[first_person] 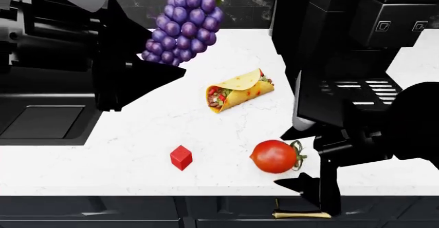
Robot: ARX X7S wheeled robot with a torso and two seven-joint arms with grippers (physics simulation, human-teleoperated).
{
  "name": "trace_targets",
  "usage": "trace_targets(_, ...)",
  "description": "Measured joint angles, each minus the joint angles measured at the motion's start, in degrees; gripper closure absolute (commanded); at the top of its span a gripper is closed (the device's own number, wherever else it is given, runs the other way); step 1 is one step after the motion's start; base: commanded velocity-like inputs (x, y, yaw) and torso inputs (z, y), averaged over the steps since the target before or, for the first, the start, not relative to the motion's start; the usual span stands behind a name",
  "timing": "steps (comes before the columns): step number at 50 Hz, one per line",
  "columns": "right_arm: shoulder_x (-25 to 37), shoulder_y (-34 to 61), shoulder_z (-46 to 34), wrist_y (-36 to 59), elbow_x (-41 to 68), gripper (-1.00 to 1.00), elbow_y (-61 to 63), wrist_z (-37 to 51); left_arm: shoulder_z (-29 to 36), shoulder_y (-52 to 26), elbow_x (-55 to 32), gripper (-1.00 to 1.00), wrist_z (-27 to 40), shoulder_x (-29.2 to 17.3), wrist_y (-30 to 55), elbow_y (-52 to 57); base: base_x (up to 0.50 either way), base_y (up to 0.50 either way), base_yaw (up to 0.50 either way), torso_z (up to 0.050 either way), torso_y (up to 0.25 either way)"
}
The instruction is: Pick up the fruits and vegetables and place them in the sink. Turn on the sink faucet to wash them. Then turn the sink off and put them in the tray.
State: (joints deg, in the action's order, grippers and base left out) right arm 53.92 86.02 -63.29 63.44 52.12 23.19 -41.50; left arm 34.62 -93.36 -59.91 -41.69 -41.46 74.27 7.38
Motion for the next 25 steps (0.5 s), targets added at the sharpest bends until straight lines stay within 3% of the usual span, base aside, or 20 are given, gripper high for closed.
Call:
trace_targets(15, -2.8, -2.4, -2.3, -3.9, -3.8, -1.0, -4.1, -0.4, 0.5, 0.5, 0.1, 1.0, -0.2, -0.2, -0.8, -0.3, 0.0, 0.0, 0.0, 0.0, 0.001)
trace_targets(16, -2.9, -2.5, -2.4, -4.1, -4.0, 1.0, -4.3, -0.4, 0.6, 0.5, 0.1, 1.0, -0.2, -0.2, -0.9, -0.3, 0.0, 0.0, 0.0, 0.0, 0.0)
trace_targets(25, -3.7, -3.0, -2.6, -5.6, -5.0, 1.0, -6.1, 0.0, 1.0, 0.7, 0.3, 1.0, -0.4, -0.1, -1.4, -0.7, 0.0, 0.0, 0.0, 0.0, 0.0)
